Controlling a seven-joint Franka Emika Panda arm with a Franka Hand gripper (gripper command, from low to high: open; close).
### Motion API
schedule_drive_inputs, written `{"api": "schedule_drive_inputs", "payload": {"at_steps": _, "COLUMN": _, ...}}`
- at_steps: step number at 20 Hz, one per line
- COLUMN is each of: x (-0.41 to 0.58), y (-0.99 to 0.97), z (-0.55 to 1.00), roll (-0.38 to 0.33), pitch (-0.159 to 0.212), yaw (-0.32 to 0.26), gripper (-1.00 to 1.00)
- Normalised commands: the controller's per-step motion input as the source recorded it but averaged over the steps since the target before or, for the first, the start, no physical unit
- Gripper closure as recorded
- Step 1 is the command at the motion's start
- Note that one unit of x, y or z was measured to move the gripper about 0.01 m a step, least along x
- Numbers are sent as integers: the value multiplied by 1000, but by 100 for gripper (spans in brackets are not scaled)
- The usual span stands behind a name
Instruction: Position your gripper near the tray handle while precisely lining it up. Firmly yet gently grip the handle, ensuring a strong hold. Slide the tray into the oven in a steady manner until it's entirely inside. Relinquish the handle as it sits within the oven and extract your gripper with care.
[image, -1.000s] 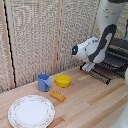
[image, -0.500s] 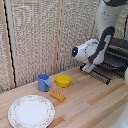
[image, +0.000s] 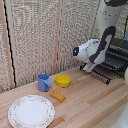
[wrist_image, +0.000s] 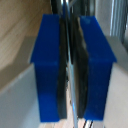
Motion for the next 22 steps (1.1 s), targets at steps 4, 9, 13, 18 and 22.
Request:
{"api": "schedule_drive_inputs", "payload": {"at_steps": 4, "x": -247, "y": -601, "z": 295, "roll": -1, "pitch": -18, "yaw": 168, "gripper": 100}}
{"api": "schedule_drive_inputs", "payload": {"at_steps": 9, "x": -153, "y": -708, "z": 634, "roll": 26, "pitch": -47, "yaw": 99, "gripper": 100}}
{"api": "schedule_drive_inputs", "payload": {"at_steps": 13, "x": -124, "y": -676, "z": 776, "roll": 67, "pitch": -27, "yaw": 84, "gripper": 100}}
{"api": "schedule_drive_inputs", "payload": {"at_steps": 18, "x": -215, "y": -686, "z": 572, "roll": 25, "pitch": 0, "yaw": 118, "gripper": 100}}
{"api": "schedule_drive_inputs", "payload": {"at_steps": 22, "x": -166, "y": -693, "z": 123, "roll": -1, "pitch": 0, "yaw": 161, "gripper": 100}}
